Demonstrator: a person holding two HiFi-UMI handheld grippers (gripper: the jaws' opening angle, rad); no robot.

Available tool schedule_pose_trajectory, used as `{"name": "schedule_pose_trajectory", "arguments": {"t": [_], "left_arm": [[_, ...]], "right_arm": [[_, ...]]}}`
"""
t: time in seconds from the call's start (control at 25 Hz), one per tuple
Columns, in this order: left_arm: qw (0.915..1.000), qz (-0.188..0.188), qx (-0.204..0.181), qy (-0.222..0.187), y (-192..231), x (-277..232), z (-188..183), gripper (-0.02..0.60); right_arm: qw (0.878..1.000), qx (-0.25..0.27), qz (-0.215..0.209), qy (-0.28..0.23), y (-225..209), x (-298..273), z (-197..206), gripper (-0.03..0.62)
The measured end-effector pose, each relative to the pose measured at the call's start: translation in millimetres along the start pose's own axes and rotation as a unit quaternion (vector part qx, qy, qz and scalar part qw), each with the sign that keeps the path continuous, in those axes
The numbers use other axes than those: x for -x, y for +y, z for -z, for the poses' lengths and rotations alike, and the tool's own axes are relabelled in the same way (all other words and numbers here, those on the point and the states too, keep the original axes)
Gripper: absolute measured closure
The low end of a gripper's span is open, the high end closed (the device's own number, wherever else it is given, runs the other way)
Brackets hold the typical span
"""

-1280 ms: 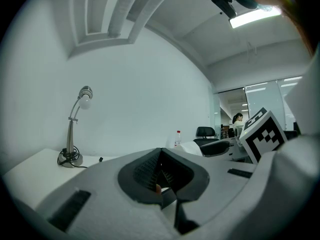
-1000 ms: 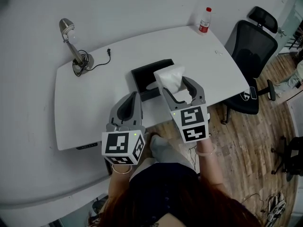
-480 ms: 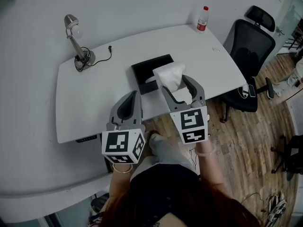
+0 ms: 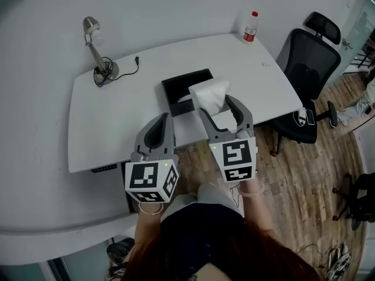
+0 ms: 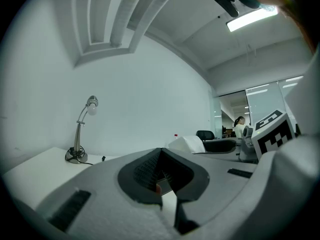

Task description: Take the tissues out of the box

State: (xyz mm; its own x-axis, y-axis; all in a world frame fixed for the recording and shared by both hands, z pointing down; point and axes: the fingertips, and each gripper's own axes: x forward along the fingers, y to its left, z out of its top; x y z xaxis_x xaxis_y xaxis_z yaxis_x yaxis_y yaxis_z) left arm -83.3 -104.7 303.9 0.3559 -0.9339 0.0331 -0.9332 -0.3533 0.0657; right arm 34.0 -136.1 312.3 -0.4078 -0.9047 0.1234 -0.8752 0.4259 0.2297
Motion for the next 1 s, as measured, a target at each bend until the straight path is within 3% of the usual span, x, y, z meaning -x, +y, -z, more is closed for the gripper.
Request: {"name": "schedule_pose_trajectory", "arguments": {"t": [1.0], "left_arm": [[0.9978,-0.064,-0.013,0.014,-74,10,-5,0.560]], "right_arm": [[0.998,-0.008,-0.056,-0.041,-44,68,-5,0.296]]}}
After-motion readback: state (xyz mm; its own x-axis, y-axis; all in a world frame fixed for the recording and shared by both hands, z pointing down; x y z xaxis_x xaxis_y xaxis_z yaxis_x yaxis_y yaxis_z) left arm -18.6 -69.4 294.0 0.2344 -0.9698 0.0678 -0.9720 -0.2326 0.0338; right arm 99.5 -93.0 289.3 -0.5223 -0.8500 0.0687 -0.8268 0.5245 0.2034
